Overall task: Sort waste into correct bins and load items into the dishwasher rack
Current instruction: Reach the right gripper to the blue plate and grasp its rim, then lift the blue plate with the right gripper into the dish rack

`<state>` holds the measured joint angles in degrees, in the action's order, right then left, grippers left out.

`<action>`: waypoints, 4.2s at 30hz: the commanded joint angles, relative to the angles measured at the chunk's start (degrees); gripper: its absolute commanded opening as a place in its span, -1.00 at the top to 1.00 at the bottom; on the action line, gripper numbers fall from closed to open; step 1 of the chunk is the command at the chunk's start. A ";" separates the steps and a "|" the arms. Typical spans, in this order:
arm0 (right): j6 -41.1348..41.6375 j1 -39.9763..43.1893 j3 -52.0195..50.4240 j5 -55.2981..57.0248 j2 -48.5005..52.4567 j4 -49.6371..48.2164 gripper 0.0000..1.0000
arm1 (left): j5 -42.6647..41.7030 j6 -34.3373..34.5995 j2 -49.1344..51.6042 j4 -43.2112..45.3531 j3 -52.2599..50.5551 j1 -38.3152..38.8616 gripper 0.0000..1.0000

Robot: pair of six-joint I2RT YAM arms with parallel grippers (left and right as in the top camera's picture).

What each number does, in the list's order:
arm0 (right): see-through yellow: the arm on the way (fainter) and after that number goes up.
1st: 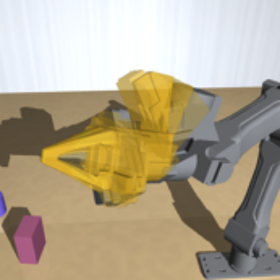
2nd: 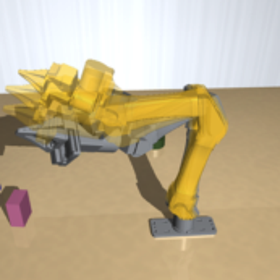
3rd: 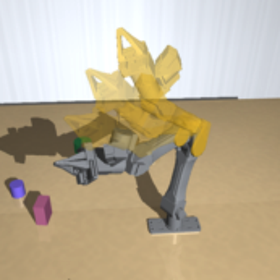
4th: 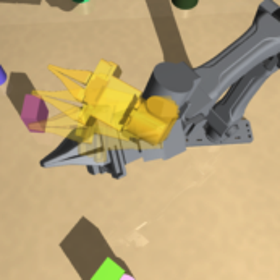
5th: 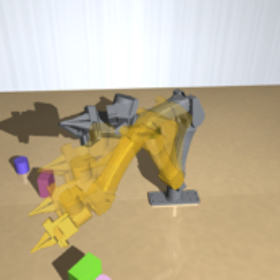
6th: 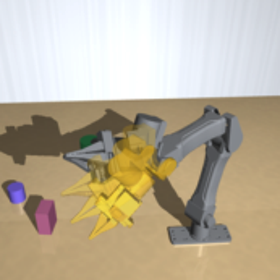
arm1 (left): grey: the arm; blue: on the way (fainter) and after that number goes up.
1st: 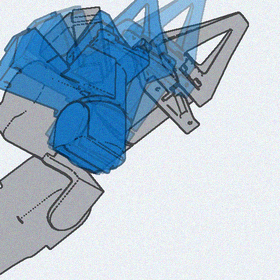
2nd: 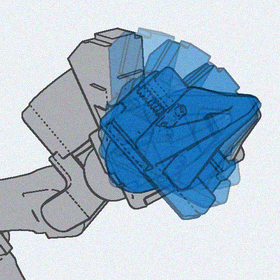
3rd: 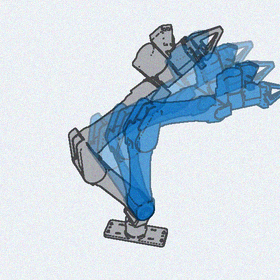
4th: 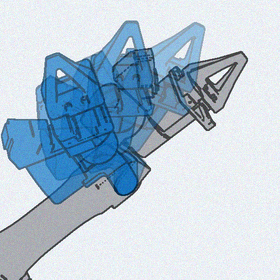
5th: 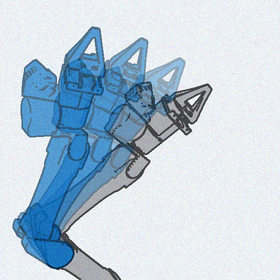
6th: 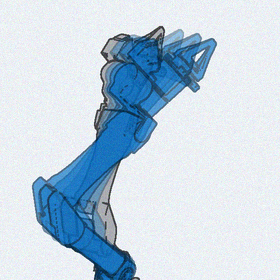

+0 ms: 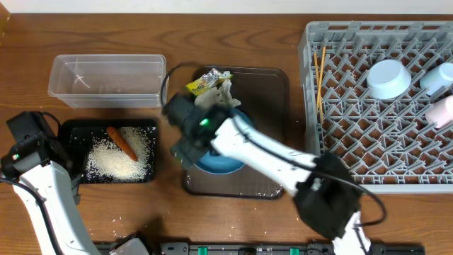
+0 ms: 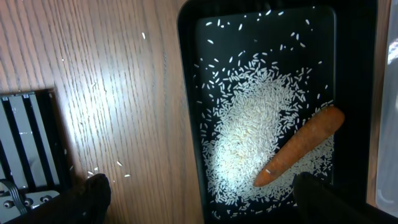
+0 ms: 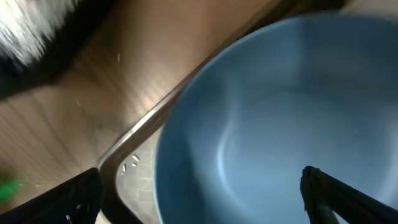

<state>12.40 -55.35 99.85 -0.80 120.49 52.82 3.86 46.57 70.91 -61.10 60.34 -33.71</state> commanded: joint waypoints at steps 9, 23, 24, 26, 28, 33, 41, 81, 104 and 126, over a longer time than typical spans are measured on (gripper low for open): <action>0.92 -4.61 -0.24 2.75 6.12 1.88 -0.32 | 1.16 0.70 -0.57 -0.13 -0.11 -0.28 -0.92; 3.65 -4.72 -1.62 2.78 6.69 2.03 0.27 | 1.16 0.70 -0.57 -0.13 -0.11 -0.28 -0.92; 3.69 -4.72 -1.97 2.75 6.71 1.75 0.35 | 1.16 0.70 -0.57 -0.13 -0.11 -0.28 -0.92; 3.67 -4.72 -2.01 2.75 6.71 1.60 0.53 | 1.16 0.70 -0.57 -0.13 -0.11 -0.28 -0.92; 3.67 -4.72 -1.73 2.73 6.69 1.57 0.78 | 1.16 0.70 -0.57 -0.13 -0.11 -0.28 -0.92; 3.85 -4.61 1.18 2.71 6.43 3.69 0.98 | 1.16 0.70 -0.57 -0.13 -0.11 -0.28 -0.93; 5.73 -4.44 12.61 2.95 5.79 13.57 0.98 | 1.16 0.70 -0.57 -0.13 -0.11 -0.28 -0.93; -24.20 74.20 -14.25 -67.91 -42.69 14.97 0.99 | 1.16 0.70 -0.57 -0.13 -0.11 -0.28 -0.93; -27.58 86.05 -36.68 -78.90 -41.94 5.25 0.98 | 1.16 0.70 -0.57 -0.13 -0.11 -0.28 -0.93; -17.73 90.38 -36.63 -59.04 -41.94 1.25 0.27 | 1.16 0.70 -0.57 -0.13 -0.11 -0.28 -0.93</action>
<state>-9.74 34.22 63.24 -67.48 78.83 55.40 3.88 46.57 70.83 -61.08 60.34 -33.71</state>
